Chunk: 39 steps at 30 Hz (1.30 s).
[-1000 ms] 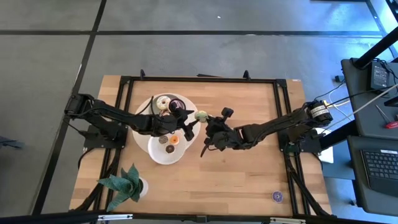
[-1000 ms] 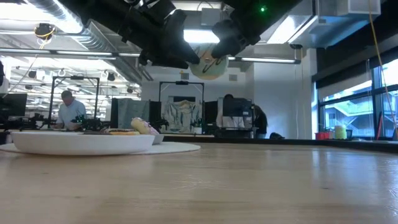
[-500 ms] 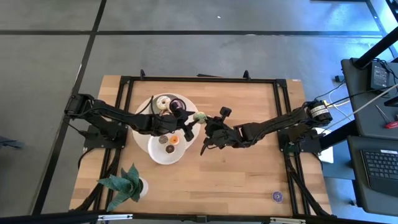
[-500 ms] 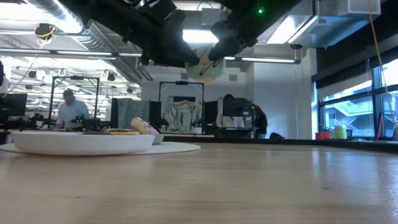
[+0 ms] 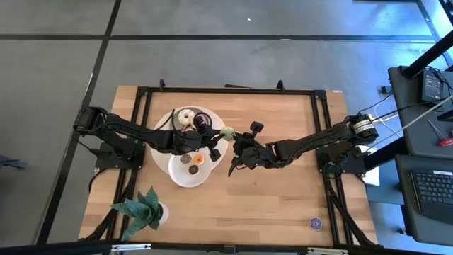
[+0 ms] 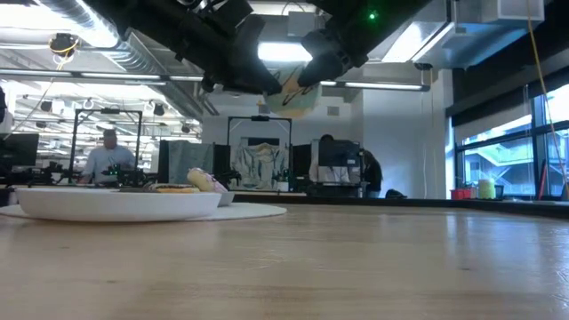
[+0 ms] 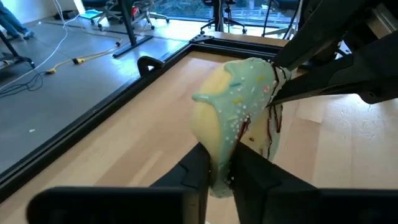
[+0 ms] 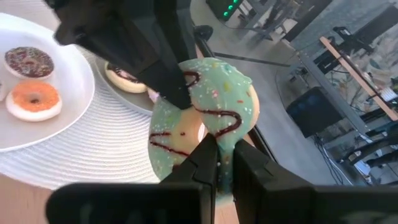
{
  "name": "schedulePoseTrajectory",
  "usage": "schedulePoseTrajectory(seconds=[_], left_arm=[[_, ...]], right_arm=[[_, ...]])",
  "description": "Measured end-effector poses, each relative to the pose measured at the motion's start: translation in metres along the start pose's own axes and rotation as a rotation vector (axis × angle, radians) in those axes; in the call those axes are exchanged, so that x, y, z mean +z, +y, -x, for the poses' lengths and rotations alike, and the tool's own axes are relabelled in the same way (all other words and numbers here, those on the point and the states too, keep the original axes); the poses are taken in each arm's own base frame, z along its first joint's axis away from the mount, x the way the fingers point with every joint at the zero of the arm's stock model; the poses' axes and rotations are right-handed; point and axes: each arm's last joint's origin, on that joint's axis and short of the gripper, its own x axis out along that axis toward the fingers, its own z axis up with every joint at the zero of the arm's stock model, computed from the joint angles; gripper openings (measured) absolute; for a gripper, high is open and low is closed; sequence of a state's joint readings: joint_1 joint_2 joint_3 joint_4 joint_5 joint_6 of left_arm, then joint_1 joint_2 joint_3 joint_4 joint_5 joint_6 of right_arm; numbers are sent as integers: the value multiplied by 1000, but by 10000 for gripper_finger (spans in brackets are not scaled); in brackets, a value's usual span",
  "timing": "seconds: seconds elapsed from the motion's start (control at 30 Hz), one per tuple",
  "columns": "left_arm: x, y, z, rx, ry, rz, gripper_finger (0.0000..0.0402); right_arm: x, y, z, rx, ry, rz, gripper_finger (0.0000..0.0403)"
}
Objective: Pick & Place donuts
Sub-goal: Put the big green donut on the gray plate
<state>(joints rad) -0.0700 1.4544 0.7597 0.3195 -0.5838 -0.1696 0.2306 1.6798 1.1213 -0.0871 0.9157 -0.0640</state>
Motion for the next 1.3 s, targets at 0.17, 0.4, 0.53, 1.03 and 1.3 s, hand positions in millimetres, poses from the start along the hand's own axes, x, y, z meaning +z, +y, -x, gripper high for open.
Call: schedulePoseTrajectory(seconds=[0.17, 0.4, 0.53, 1.03, 1.3], left_arm=[[0, 0, 0, -2, 1, -1, 31], [-1, 1, 1, 6, 23, 53, 28], [-4, 10, 6, 39, 96, 86, 22], [2, 79, 64, 131, 430, 363, 18], [-9, 112, 86, 227, 644, 469, 18]], right_arm=[[0, 1, 0, 25, -1, 6, 42], [7, -11, 10, 128, -25, -31, 121], [14, -32, 32, 191, -40, -38, 154], [-9, -52, 49, 225, 176, -58, 174], [-9, -50, 47, 202, 171, -7, 174]])
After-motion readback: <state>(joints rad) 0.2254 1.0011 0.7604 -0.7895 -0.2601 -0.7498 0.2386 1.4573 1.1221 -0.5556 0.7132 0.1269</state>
